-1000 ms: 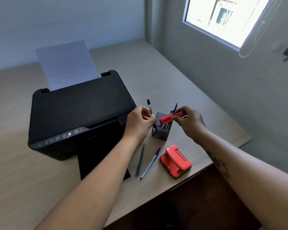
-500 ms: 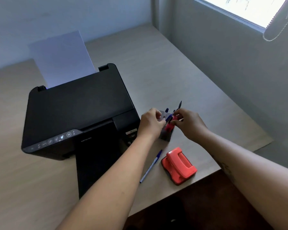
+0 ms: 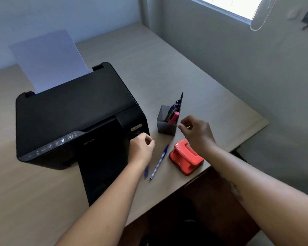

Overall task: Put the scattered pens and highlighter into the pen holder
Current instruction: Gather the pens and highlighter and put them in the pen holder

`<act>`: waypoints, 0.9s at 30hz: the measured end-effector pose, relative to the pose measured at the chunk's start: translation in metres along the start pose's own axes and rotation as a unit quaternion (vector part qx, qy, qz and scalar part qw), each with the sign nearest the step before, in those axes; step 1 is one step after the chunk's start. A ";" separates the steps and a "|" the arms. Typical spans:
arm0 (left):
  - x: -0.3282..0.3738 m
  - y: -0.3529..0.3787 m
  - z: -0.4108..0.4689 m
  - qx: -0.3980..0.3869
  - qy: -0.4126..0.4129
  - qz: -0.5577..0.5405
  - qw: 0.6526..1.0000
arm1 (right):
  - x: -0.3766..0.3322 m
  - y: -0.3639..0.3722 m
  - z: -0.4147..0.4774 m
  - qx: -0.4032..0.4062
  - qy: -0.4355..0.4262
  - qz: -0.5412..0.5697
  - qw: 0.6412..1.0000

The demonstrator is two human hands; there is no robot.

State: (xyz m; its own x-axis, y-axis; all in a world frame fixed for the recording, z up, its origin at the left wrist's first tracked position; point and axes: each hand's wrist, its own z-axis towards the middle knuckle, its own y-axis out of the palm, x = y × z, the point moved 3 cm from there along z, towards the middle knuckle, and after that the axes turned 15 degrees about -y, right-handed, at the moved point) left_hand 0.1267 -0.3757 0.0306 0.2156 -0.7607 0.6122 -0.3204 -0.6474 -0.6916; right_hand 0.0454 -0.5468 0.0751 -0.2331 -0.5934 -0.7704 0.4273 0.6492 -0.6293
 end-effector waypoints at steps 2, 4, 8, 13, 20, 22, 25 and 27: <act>-0.018 0.003 -0.004 -0.023 -0.006 0.023 0.999 | -0.005 0.012 -0.022 0.003 0.020 0.007 1.000; -0.033 0.008 -0.005 -0.039 -0.010 0.042 0.998 | -0.008 0.027 -0.043 -0.002 0.041 0.003 0.999; -0.043 0.016 -0.005 -0.033 -0.004 0.089 0.995 | -0.005 0.061 -0.071 -0.004 0.076 -0.004 0.997; -0.045 0.020 0.005 -0.024 -0.056 0.103 0.993 | 0.008 0.103 -0.084 -0.005 0.151 0.003 0.989; -0.050 0.029 0.016 -0.043 -0.096 0.105 0.989 | 0.019 0.137 -0.082 -0.006 0.200 -0.032 0.979; -0.050 0.030 0.019 -0.042 -0.095 0.106 0.989 | 0.022 0.141 -0.079 -0.010 0.208 -0.047 0.977; -0.050 0.031 0.026 -0.039 -0.091 0.109 0.989 | 0.025 0.145 -0.075 -0.011 0.213 -0.060 0.975; -0.049 0.031 0.029 -0.045 -0.093 0.112 0.988 | 0.027 0.147 -0.072 -0.009 0.219 -0.060 0.974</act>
State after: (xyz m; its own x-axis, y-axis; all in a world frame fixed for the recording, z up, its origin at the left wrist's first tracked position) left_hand 0.1329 -0.3596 -0.0320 0.2930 -0.8851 0.3617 -0.4575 -0.4619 -0.7598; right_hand 0.0389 -0.4329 -0.0459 -0.6327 -0.4074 -0.6585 0.3594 0.5987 -0.7158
